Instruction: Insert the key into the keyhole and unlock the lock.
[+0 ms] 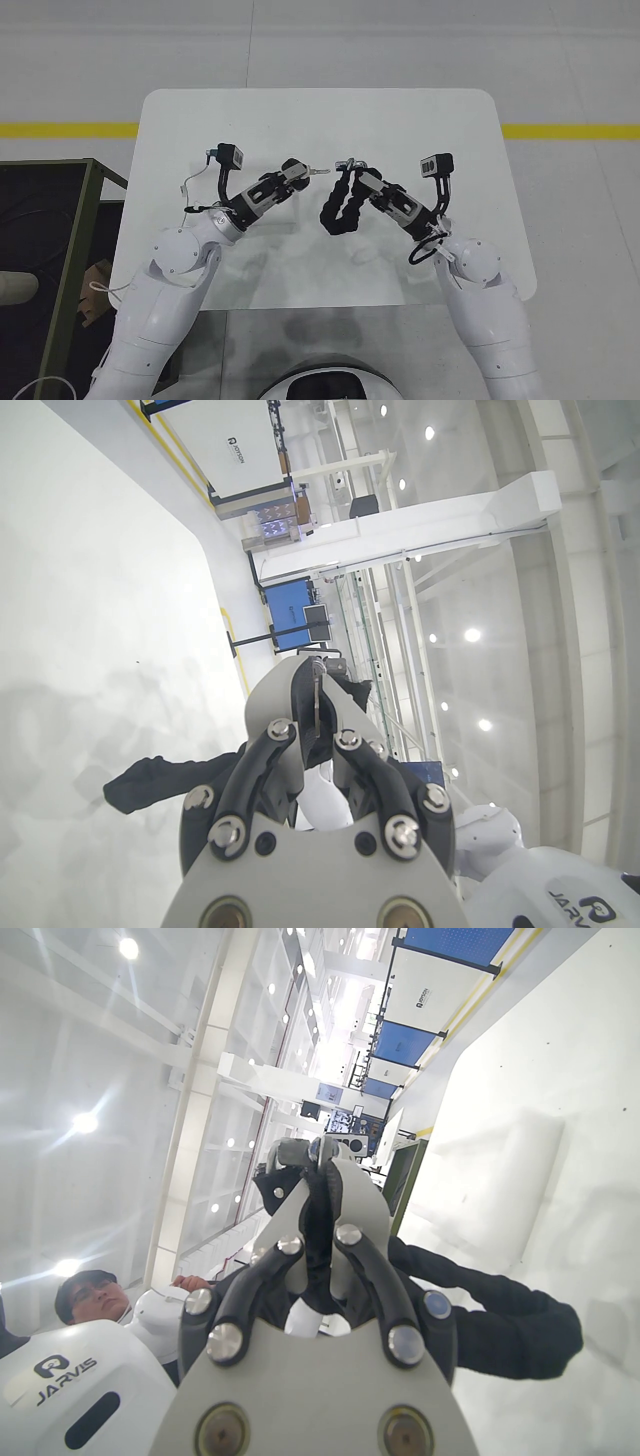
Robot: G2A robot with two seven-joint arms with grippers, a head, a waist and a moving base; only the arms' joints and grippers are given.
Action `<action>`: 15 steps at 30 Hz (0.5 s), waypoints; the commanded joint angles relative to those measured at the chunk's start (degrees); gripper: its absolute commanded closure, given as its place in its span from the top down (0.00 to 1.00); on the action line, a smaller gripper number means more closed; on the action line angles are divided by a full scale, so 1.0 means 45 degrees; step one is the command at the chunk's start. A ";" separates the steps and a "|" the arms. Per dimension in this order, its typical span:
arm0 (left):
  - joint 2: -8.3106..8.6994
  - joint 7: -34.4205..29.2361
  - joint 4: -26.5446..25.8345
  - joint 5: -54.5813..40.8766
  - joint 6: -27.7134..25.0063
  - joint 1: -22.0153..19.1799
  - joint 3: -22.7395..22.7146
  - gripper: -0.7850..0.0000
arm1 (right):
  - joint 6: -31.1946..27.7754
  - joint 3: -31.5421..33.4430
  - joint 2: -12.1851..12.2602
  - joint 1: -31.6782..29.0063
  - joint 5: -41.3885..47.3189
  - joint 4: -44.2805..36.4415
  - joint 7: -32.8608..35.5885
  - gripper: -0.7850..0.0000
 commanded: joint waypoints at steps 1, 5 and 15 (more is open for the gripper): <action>-0.0011 0.0010 0.0052 -0.0045 0.0168 -0.0007 0.0009 0.00 | -0.0019 -0.0018 0.0023 0.0011 -0.0049 -0.0007 -0.0009 0.00; -0.0035 -0.0018 0.0152 -0.0264 0.0410 -0.0089 -0.0029 0.00 | -0.0128 -0.0040 0.0075 0.0013 -0.0201 -0.0037 -0.0037 0.00; -0.0103 -0.0390 0.0393 -0.0966 0.0939 -0.0311 -0.0012 0.00 | -0.0174 -0.0081 0.0203 -0.0058 -0.0437 -0.0113 -0.0108 0.00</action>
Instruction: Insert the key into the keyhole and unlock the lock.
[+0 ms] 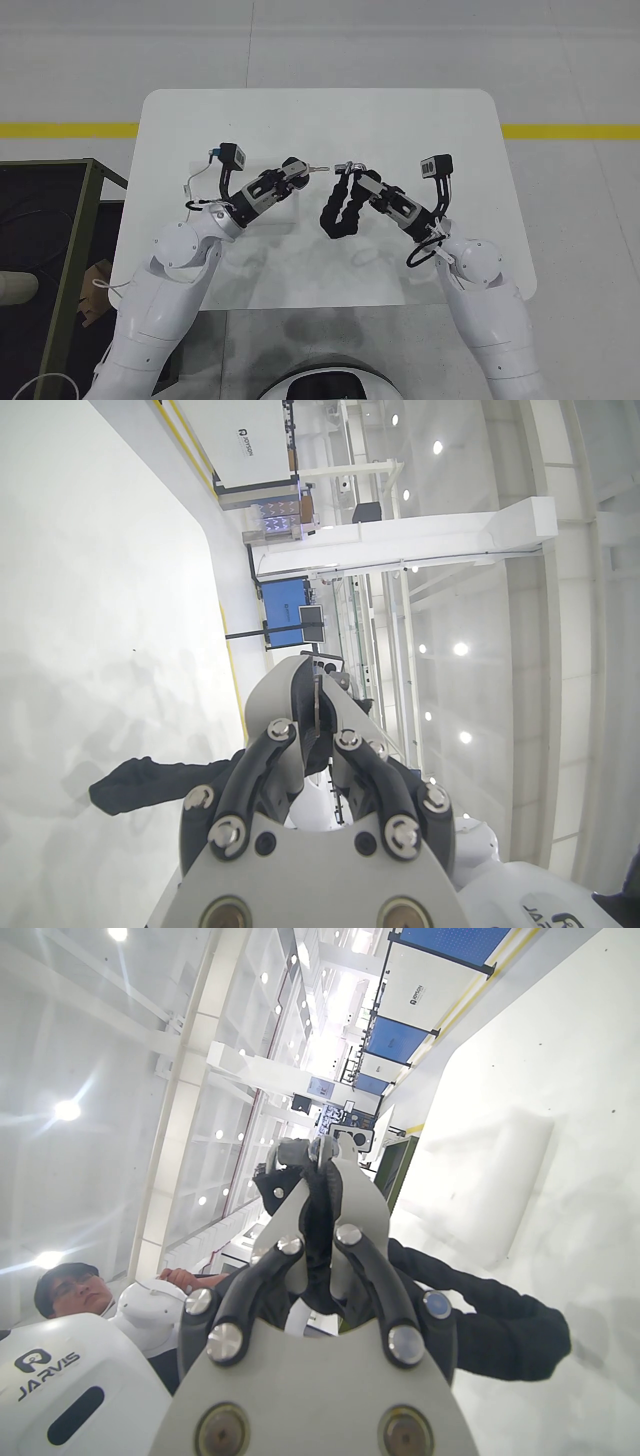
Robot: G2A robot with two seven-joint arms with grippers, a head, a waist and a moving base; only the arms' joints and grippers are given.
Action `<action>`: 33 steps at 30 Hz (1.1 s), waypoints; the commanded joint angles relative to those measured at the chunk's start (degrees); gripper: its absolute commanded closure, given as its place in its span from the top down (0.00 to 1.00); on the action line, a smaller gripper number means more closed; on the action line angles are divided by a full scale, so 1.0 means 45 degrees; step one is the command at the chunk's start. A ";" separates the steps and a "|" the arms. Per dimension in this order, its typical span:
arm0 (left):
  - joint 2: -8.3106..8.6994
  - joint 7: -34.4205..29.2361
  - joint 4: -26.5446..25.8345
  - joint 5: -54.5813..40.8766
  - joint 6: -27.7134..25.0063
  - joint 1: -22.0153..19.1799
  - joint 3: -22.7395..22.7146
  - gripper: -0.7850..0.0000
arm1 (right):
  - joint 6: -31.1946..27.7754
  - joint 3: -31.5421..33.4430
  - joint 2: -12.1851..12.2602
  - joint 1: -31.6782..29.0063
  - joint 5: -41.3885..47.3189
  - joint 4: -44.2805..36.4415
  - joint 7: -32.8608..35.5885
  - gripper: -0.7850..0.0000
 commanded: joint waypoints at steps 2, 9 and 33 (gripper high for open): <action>-0.0019 -0.0117 0.0086 -0.0044 0.0145 -0.0075 0.0058 0.00 | -0.0013 -0.0015 0.0036 -0.0017 -0.0033 -0.0025 0.0003 0.00; -0.0069 -0.0257 0.0210 -0.0136 0.0299 -0.0181 0.0156 0.00 | -0.0050 -0.0029 0.0128 -0.0078 -0.0069 -0.0128 0.0091 0.00; -0.0115 -0.0806 -0.0003 -0.0176 0.0370 -0.0016 0.0009 0.00 | -0.0030 -0.0129 0.0389 0.0026 0.0175 -0.0186 0.0179 0.00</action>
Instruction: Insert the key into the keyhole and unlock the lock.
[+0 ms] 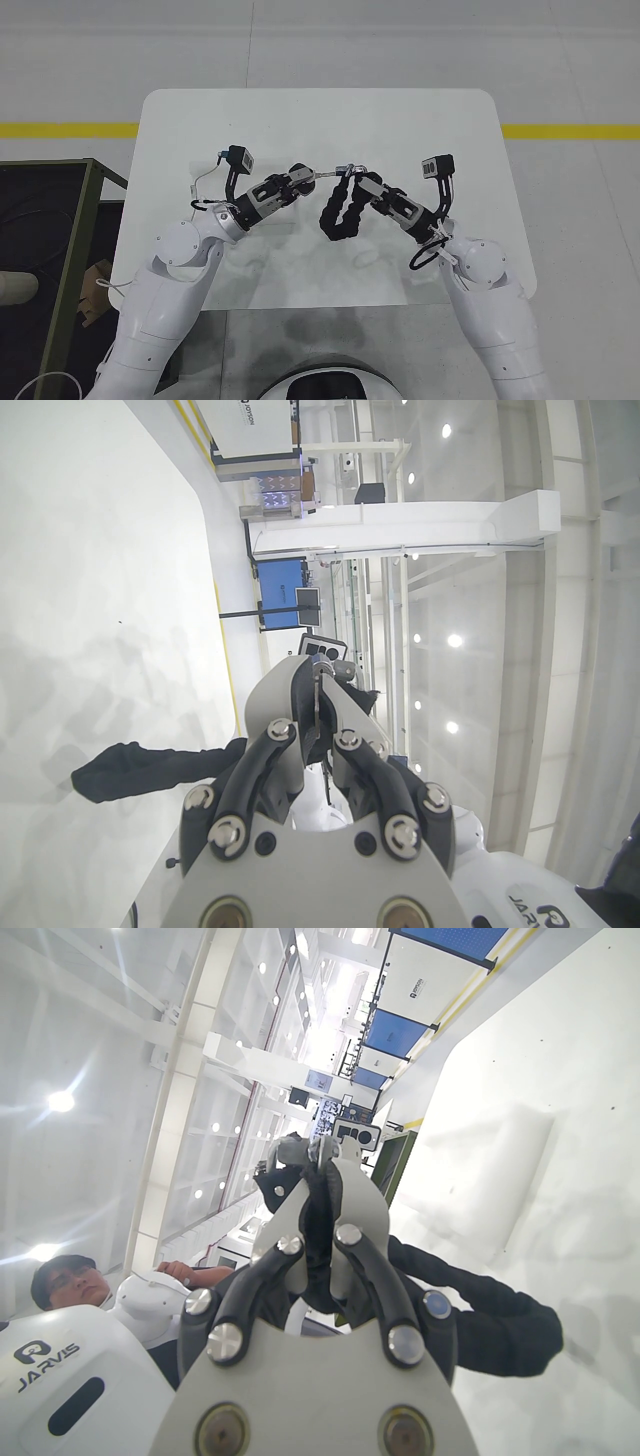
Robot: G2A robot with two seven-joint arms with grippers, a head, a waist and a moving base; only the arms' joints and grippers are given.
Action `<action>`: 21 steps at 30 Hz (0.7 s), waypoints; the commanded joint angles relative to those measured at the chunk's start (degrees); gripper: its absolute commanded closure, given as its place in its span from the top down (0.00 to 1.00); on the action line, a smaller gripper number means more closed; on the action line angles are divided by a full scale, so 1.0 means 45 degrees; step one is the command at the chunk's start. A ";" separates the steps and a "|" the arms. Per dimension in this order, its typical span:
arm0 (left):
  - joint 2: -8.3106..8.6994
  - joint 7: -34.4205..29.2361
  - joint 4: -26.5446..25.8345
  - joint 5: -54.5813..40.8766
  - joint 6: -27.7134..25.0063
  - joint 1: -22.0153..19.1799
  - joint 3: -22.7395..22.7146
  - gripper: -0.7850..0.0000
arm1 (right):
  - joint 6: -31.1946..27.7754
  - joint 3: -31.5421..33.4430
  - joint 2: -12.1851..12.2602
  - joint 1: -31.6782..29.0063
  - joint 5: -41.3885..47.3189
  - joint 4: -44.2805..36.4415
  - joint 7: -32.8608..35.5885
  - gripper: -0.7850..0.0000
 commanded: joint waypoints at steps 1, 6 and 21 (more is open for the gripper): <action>-0.0006 0.0012 -0.0016 -0.0008 -0.0034 0.0007 -0.0019 0.00 | 0.0008 -0.0012 0.0019 0.0017 0.0013 0.0009 0.0019 0.00; -0.0019 0.0040 -0.0026 -0.0019 -0.0029 0.0017 -0.0066 0.00 | 0.0010 -0.0054 0.0062 0.0059 0.0048 0.0030 -0.0019 0.00; -0.0059 -0.0215 0.0063 -0.0109 0.0051 -0.0084 -0.0112 0.00 | 0.0076 -0.0223 0.0179 0.0181 0.0161 0.0060 -0.0033 0.00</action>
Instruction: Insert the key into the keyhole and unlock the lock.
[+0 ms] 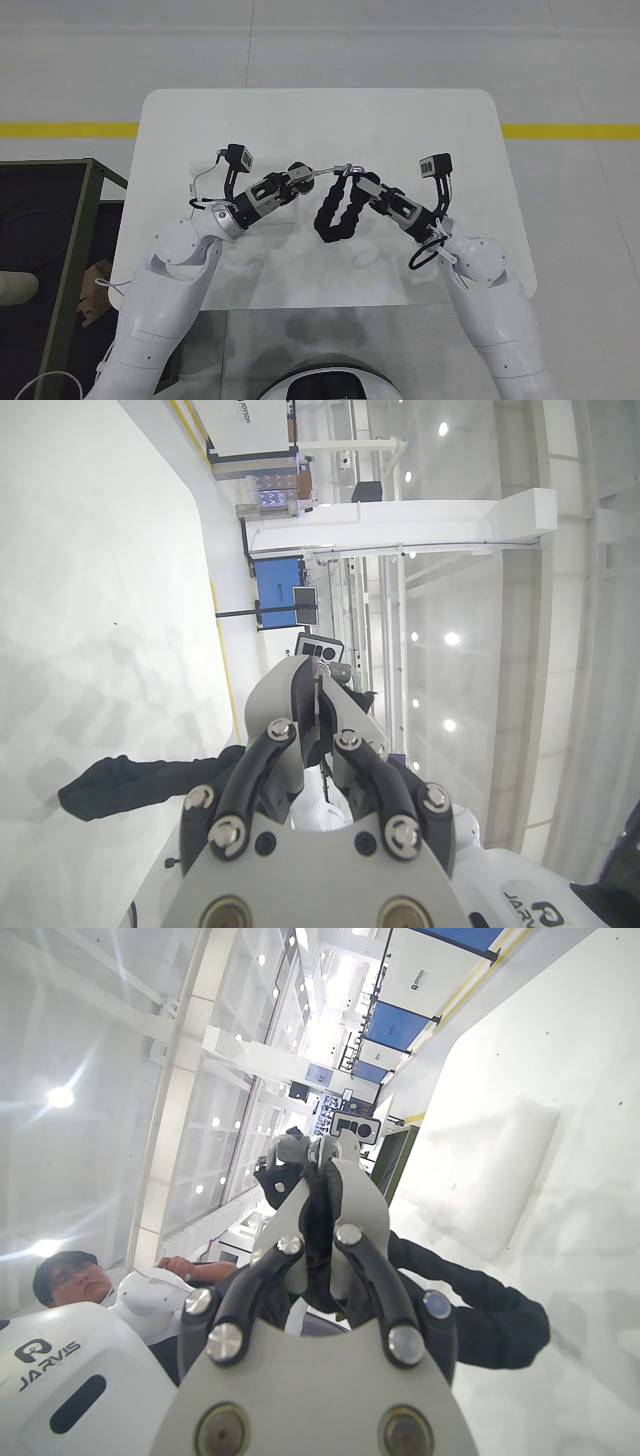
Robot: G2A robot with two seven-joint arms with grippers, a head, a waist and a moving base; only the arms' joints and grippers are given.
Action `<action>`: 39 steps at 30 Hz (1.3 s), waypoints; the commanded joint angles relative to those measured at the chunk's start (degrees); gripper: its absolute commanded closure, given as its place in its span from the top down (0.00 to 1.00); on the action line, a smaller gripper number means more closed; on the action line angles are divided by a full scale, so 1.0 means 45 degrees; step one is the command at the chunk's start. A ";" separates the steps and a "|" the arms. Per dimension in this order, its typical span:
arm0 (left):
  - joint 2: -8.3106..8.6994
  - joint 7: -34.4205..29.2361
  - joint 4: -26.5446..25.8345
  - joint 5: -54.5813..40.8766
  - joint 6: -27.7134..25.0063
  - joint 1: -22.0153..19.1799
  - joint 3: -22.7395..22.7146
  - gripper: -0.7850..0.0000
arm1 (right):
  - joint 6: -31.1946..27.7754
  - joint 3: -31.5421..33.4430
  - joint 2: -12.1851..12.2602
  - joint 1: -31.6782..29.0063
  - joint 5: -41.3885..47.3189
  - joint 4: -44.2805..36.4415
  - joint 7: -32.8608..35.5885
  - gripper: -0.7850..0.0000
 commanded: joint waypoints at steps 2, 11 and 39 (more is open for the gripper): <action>-0.0008 -0.0021 0.0015 -0.0003 0.0029 -0.0011 -0.0017 0.00 | -0.0018 0.0006 0.0023 0.0033 0.0052 0.0042 -0.0002 0.00; -0.0004 -0.0569 0.0116 -0.0217 0.0228 -0.0085 -0.0132 0.00 | 0.0075 0.0013 0.0114 0.0140 0.0233 0.0109 0.0320 0.00; -0.0065 -0.1024 0.0027 -0.0215 0.0133 -0.0079 -0.0098 0.00 | 0.0382 -0.0272 0.0322 0.0318 0.0709 0.0022 0.0779 0.00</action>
